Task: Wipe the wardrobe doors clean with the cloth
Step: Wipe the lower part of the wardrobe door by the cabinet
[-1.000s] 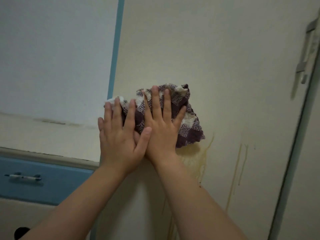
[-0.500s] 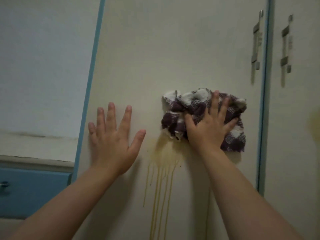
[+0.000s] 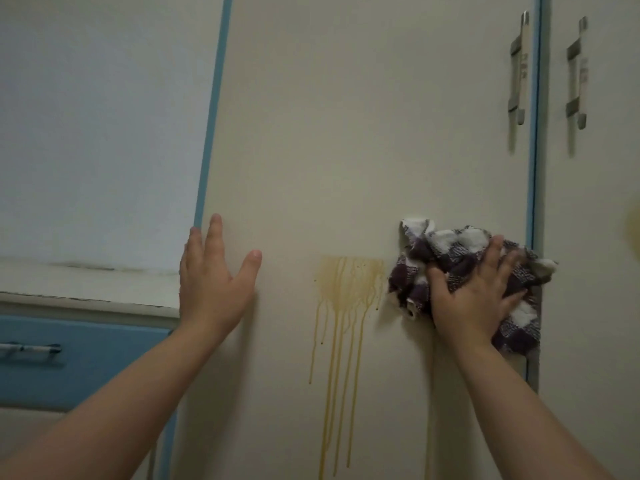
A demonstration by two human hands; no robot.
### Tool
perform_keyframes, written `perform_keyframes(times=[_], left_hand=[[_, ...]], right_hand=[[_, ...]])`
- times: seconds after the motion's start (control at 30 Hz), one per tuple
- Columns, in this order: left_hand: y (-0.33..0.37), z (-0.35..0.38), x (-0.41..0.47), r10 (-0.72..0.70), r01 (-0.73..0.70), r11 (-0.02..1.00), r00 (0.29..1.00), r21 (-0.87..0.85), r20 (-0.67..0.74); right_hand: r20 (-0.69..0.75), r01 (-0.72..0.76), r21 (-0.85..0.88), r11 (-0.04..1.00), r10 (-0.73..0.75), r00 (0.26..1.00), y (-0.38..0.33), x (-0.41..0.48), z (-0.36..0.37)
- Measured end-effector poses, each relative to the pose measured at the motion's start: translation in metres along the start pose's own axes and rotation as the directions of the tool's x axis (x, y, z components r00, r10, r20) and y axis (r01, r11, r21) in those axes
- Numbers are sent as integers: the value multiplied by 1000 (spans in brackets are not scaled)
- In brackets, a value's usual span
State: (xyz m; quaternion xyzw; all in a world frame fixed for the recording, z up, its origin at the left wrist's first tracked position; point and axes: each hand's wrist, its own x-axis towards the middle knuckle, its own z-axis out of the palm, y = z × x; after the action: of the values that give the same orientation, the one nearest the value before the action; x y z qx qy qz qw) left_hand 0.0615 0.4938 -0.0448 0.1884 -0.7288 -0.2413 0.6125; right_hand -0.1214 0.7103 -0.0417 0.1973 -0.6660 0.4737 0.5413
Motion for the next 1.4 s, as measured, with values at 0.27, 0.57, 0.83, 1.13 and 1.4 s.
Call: perform_keyframes(times=[0.27, 0.57, 0.83, 1.13, 1.4], left_hand=[[-12, -17, 4, 79, -72, 981, 996, -179, 30], [-26, -30, 3, 107, -106, 983, 994, -148, -3], [-29, -43, -6, 223, -227, 972, 973, 61, 60], [-32, -30, -21, 140, -165, 967, 981, 193, 135], [-30, -9, -41, 89, -106, 982, 989, 153, 115]], right_hand=[[221, 240, -125, 963, -209, 953, -69, -35, 40], [239, 449, 25, 893, -441, 865, -148, -72, 70], [391, 622, -39, 782, -561, 729, -195, -109, 98], [409, 687, -46, 726, -614, 675, -172, -138, 87], [250, 688, -49, 724, -658, 710, -102, -133, 61]])
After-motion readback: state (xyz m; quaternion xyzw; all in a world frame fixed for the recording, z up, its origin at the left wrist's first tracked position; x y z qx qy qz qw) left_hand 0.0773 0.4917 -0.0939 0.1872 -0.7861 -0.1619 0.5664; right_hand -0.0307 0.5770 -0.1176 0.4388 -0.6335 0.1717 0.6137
